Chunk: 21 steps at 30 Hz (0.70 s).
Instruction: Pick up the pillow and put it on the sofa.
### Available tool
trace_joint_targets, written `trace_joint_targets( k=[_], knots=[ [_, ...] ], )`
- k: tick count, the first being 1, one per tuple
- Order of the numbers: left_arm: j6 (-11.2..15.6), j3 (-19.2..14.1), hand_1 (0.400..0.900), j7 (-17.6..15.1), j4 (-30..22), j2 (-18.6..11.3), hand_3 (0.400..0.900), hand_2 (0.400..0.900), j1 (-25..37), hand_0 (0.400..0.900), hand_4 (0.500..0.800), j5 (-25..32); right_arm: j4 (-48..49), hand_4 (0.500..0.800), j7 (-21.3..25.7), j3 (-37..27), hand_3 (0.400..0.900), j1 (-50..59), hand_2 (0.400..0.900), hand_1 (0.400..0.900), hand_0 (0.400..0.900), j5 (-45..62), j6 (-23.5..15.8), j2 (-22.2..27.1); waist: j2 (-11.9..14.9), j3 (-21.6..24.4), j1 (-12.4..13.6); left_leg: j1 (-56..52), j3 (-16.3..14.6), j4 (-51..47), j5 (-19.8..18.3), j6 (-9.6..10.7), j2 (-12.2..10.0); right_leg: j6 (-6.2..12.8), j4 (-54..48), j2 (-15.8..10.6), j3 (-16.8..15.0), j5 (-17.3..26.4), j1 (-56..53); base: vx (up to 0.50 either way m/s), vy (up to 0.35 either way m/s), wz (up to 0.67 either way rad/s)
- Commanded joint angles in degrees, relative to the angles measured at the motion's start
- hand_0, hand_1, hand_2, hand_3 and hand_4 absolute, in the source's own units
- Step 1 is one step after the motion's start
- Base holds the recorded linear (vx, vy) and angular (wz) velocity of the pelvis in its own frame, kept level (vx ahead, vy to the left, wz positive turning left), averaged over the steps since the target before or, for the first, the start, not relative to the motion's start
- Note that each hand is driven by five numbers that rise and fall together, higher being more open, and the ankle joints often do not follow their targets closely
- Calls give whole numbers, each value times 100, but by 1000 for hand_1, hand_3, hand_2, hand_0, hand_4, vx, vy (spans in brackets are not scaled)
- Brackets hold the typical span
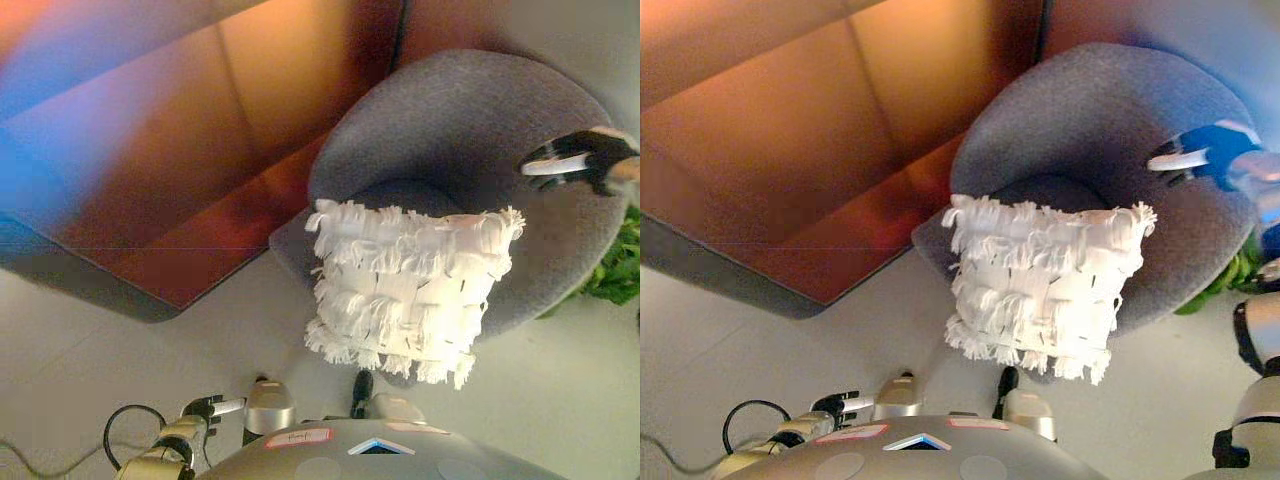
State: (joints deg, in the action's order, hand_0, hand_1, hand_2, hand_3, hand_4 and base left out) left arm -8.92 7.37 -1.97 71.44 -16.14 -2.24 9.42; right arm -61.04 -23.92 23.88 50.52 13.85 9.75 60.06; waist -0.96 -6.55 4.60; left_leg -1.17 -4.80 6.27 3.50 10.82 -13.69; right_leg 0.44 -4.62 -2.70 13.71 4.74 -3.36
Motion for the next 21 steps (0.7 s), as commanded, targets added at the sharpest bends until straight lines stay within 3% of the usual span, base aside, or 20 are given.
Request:
trace_joint_targets(
  k=[1, 2, 3, 6, 14, 17, 21],
  knots=[
    [14, 366, 900, -144, 180, -559, 900, 900, -123, 900, 800, -204, -269, 500, 240, 14, 400, 673, 400, 400, 400, 78, -151, 400, 287, 301, -24, -33, -19, -309, 557, 7, -69, 311, 664, -309, -145, -645, 115, 92, -2, 17],
    [22, 390, 900, -153, 178, -564, 900, 900, -121, 900, 800, -176, -319, 800, 288, 27, 900, 697, 900, 900, 900, 65, -57, 432, 262, 308, -31, -45, -24, -353, 556, 17, -68, 309, 673, -312, -147, -651, 139, 61, -14, 12],
    [55, 367, 900, -195, 186, -561, 900, 900, -122, 900, 800, -198, -430, 800, 94, -32, 900, 672, 900, 900, 900, 5, 245, 419, 232, 312, -44, -47, -27, -395, 546, 36, -74, 307, 691, -321, -146, -672, 177, 40, -37, 8],
    [124, 398, 900, -239, 194, -596, 900, 900, -45, 900, 800, -97, -706, 800, 200, -11, 900, 785, 900, 900, 900, 105, 355, 404, 141, 282, -20, -10, 3, -486, 496, 62, -104, 279, 762, -314, -162, -688, 343, -38, -59, 6],
    [279, 299, 900, -40, 199, -628, 900, 900, -61, 900, 800, -166, -750, 800, 476, -75, 900, 779, 900, 900, 900, 138, 64, 512, 45, 184, -55, 107, -28, -454, 438, 63, -158, 274, 761, -298, -223, -706, 447, -60, -5, -2],
    [327, 297, 900, 77, 196, -632, 900, 900, -103, 900, 800, -217, -611, 800, 527, -357, 900, 364, 900, 900, 900, 328, -34, 522, 76, 197, -121, 92, -70, -294, 408, 61, -163, 264, 752, -303, -262, -739, 343, 20, 31, -10],
    [362, 301, 900, 255, 178, -602, 900, 900, -85, 900, 800, -209, -222, 800, 898, -1173, 900, -828, 900, 900, 900, 846, -135, 108, 137, 254, -258, -72, -208, -294, 260, 10, -109, 315, 572, -329, -297, -685, 143, 8, 68, -18]
  ],
)
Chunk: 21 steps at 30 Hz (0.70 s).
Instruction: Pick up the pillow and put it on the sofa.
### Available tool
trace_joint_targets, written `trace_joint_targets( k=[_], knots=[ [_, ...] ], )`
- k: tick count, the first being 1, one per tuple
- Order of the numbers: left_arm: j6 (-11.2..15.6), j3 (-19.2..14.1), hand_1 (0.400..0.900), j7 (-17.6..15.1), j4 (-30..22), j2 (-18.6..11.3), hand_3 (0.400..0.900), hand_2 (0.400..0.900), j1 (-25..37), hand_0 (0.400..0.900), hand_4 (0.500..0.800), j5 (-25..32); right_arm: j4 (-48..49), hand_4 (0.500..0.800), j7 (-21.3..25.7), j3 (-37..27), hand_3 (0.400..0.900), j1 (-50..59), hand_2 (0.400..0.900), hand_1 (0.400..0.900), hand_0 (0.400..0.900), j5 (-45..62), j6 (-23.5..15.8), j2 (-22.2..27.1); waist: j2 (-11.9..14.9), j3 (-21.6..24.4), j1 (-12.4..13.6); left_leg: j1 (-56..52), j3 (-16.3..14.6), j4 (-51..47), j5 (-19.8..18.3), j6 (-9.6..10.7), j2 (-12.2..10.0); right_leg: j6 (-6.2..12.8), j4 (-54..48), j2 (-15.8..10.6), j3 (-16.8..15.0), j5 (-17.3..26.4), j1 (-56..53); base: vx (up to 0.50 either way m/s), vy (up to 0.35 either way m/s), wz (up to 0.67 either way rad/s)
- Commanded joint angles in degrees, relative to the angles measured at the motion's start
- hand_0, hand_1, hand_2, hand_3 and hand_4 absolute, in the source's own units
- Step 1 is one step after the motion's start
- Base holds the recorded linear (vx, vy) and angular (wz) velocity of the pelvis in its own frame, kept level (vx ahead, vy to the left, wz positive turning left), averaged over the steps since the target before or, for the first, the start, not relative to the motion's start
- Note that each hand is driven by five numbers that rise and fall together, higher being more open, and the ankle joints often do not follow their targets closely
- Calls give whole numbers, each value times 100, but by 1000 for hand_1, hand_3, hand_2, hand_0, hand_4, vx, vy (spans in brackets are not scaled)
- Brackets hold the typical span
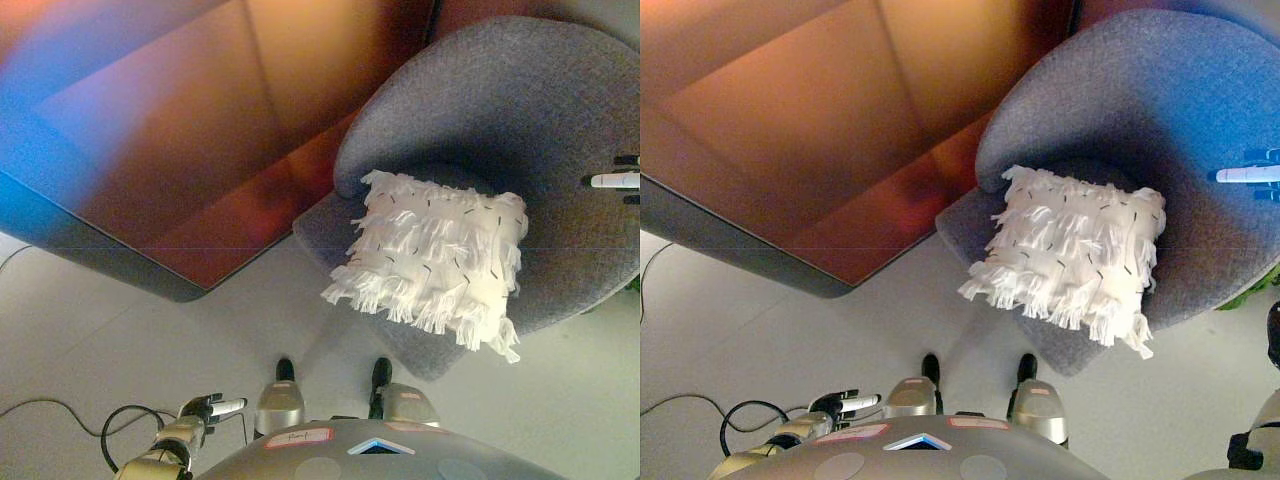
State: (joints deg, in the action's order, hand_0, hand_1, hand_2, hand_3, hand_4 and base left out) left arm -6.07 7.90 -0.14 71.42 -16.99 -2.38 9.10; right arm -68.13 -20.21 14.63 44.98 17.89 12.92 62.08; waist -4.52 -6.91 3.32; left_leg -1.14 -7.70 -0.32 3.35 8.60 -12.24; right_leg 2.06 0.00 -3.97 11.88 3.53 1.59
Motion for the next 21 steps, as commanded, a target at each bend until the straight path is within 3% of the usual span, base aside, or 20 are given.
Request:
trace_joint_targets(
  k=[1, 4, 9, 16, 21],
  knots=[
    [111, 250, 900, 81, 179, -502, 900, 900, -46, 900, 800, -156, 609, 800, 621, -473, 900, -662, 900, 900, 900, 579, -549, -276, 503, 295, -178, -124, 44, 359, 238, 218, -237, 167, 61, -211, -122, -536, -392, -26, 84, -19],
    [103, 273, 900, 83, 131, -477, 900, 900, 77, 900, 800, -34, 1062, 800, 955, -953, 900, -1807, 900, 900, 900, 843, -776, -1044, 520, 310, -366, -299, -116, 289, 112, 163, -198, 203, 0, -234, -154, -485, -479, -71, 109, -22],
    [131, 273, 900, 94, 91, -494, 900, 900, 344, 900, 800, 4, 1117, 800, 1028, -1391, 900, -3188, 900, 900, 900, 850, -1392, -2287, 568, 307, -571, -381, -237, 390, -22, 30, -116, 251, 80, -271, -260, -480, -569, -74, 73, -10],
    [253, 240, 900, 94, 93, -467, 900, 900, 500, 900, 800, -78, 471, 800, 1164, -1223, 900, -3801, 900, 900, 900, 509, -1735, -3208, 607, 355, -693, -451, -311, 516, -79, -44, -58, 299, 60, -285, -328, -437, -646, -44, 74, -9],
    [271, 183, 900, 45, 140, -432, 900, 900, 471, 900, 800, -111, 52, 800, 1465, -1108, 900, -4084, 900, 900, 900, 510, -1689, -3641, 602, 413, -767, -519, -350, 475, -174, -102, 8, 344, 37, -292, -422, -393, -621, -35, 95, -12]
  ],
)
